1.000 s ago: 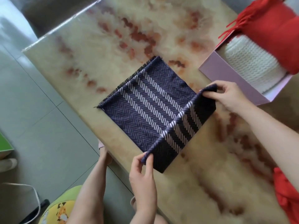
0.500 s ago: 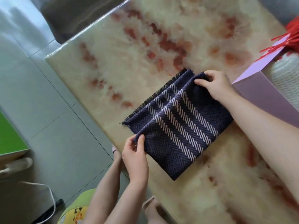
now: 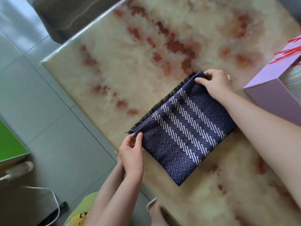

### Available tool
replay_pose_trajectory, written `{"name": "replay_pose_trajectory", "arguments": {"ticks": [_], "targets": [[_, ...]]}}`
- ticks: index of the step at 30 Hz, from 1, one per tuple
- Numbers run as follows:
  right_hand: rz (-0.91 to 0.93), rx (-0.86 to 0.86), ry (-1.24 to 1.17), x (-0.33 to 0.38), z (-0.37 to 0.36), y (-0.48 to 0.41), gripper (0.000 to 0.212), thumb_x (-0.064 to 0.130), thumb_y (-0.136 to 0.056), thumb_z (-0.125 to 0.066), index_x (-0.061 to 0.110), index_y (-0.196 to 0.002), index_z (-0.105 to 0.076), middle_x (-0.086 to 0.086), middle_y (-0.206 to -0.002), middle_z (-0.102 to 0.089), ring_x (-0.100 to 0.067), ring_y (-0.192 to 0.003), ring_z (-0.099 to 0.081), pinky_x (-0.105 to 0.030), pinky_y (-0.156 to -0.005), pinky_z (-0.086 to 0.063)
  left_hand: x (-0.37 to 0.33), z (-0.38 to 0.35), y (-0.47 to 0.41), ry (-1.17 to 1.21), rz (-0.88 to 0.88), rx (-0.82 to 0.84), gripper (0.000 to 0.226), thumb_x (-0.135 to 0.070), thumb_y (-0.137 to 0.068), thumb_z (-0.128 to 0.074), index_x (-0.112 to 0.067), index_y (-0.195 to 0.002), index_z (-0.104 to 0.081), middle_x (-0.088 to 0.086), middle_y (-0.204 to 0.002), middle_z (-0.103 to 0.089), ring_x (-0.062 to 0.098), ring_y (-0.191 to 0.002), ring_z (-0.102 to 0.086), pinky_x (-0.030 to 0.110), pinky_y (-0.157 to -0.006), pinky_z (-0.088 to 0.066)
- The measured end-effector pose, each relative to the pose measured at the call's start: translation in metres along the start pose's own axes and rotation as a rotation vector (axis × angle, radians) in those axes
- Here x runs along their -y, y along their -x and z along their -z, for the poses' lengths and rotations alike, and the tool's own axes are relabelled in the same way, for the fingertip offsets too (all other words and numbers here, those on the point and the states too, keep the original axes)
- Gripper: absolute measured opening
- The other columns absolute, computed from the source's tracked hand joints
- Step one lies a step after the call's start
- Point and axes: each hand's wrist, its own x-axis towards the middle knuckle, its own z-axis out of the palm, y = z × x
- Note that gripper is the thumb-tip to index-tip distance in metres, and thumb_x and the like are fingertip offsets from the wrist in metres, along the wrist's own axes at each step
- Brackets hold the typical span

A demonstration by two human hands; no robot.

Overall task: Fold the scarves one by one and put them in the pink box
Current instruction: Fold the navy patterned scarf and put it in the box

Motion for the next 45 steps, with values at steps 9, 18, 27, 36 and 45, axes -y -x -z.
{"name": "replay_pose_trajectory", "arguments": {"ticks": [9,18,27,36,45], "targets": [[0.016,-0.043,-0.004,0.005,-0.001,0.003,0.024,0.045,-0.085,-0.062,0.026,-0.098,-0.068,-0.006,-0.103,-0.064,-0.027,-0.111,-0.045,-0.031,-0.088,-0.025,-0.002,0.0,-0.003,-0.08,-0.024,-0.018,0.009,-0.02,-0.09,-0.061,-0.014,-0.089,-0.067,0.001,-0.082,-0.069,0.014,-0.076,-0.062,0.04,-0.068,-0.058],[-0.048,-0.086,0.007,0.001,-0.013,0.001,0.026,0.046,-0.086,-0.058,0.028,-0.102,-0.065,-0.012,-0.109,-0.061,-0.031,-0.114,-0.044,-0.031,-0.092,-0.022,-0.003,0.002,-0.008,-0.132,-0.032,-0.035,0.011,-0.022,-0.091,-0.06,-0.013,-0.094,-0.066,0.005,-0.086,-0.069,0.017,-0.078,-0.066,0.03,-0.062,-0.058],[0.052,-0.292,0.014,0.012,-0.012,0.027,0.031,0.034,-0.082,-0.064,0.015,-0.105,-0.056,-0.007,-0.112,-0.053,-0.028,-0.112,-0.041,-0.032,-0.091,-0.025,-0.016,-0.001,-0.011,-0.336,-0.099,-0.103,0.009,-0.015,-0.087,-0.061,-0.019,-0.094,-0.056,0.002,-0.097,-0.06,0.004,-0.077,-0.055,0.017,-0.073,-0.042],[0.188,-0.202,-0.04,-0.001,-0.022,0.074,0.032,0.038,-0.084,-0.064,0.018,-0.108,-0.057,-0.002,-0.096,-0.054,-0.023,-0.097,-0.046,-0.033,-0.085,-0.031,-0.015,0.001,-0.018,-0.612,-0.366,-0.035,0.022,-0.026,-0.082,-0.069,-0.021,-0.1,-0.058,-0.006,-0.093,-0.058,0.014,-0.09,-0.051,0.031,-0.083,-0.043],[0.143,-0.091,0.191,0.004,-0.047,0.095,0.061,0.047,-0.092,-0.05,0.018,-0.142,-0.033,-0.008,-0.137,-0.036,-0.03,-0.12,-0.034,-0.039,-0.099,-0.026,-0.03,-0.006,-0.029,-0.787,-0.478,0.063,0.036,-0.007,-0.082,-0.063,-0.013,-0.116,-0.057,0.008,-0.113,-0.051,0.026,-0.106,-0.045,0.027,-0.092,-0.033]]}}
